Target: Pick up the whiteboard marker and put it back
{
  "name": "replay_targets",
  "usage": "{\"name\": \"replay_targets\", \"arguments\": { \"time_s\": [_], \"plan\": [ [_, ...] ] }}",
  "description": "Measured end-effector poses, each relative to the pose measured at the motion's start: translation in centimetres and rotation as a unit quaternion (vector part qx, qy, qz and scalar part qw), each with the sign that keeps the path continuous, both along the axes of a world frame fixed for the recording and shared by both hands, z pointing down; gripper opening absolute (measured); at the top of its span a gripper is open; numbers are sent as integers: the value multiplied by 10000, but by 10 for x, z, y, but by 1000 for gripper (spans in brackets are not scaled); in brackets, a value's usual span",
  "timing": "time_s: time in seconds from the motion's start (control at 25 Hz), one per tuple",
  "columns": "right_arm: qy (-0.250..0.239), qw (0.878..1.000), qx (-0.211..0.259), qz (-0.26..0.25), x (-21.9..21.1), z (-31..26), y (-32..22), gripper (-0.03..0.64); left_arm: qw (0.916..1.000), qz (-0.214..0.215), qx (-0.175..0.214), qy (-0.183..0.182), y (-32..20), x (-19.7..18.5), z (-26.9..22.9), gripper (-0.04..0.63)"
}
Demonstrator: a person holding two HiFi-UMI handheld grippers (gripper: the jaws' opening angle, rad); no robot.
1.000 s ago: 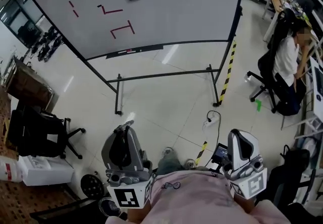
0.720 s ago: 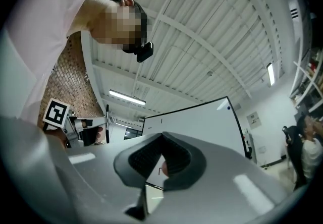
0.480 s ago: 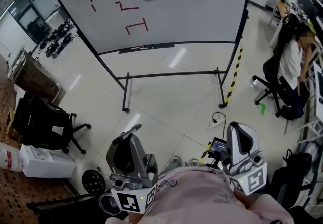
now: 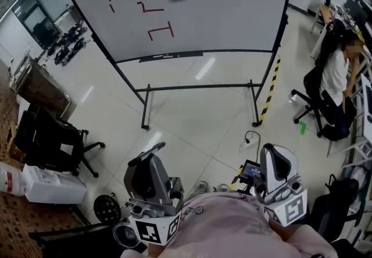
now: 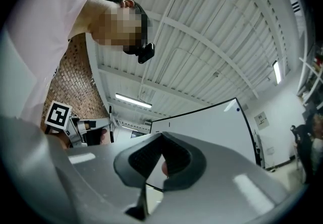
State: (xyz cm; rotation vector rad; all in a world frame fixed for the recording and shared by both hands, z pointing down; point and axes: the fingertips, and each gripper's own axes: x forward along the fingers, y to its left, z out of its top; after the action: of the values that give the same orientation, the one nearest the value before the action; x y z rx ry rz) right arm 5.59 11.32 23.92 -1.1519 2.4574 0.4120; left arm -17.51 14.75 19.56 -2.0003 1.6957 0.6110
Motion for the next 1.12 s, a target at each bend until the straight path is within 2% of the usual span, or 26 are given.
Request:
{"name": "replay_targets", "arguments": {
  "time_s": [0.4, 0.64, 0.84, 0.96, 1.04, 1.12],
  "plan": [
    [12, 10000, -14, 66, 14, 3, -1, 3, 9999, 77, -100, 44, -9, 13, 4, 48],
    [49, 9999, -35, 156, 37, 7, -9, 3, 9997, 194, -88, -80, -27, 38, 7, 48],
    [86, 9995, -118, 274, 60, 17, -30, 3, 9982, 288, 29, -523, -68, 60, 10, 48],
    [53, 9991, -179, 372, 69, 20, -52, 3, 9957, 304, -92, -864, -114, 63, 15, 48],
    [-17, 9987, -199, 458, 76, 19, -71, 3, 9922, 255, -230, -1200, -156, 61, 23, 48],
    [-77, 9981, -236, 565, 83, 20, -95, 3, 9839, 142, -364, -1742, -207, 59, 39, 48]
  ]
}}
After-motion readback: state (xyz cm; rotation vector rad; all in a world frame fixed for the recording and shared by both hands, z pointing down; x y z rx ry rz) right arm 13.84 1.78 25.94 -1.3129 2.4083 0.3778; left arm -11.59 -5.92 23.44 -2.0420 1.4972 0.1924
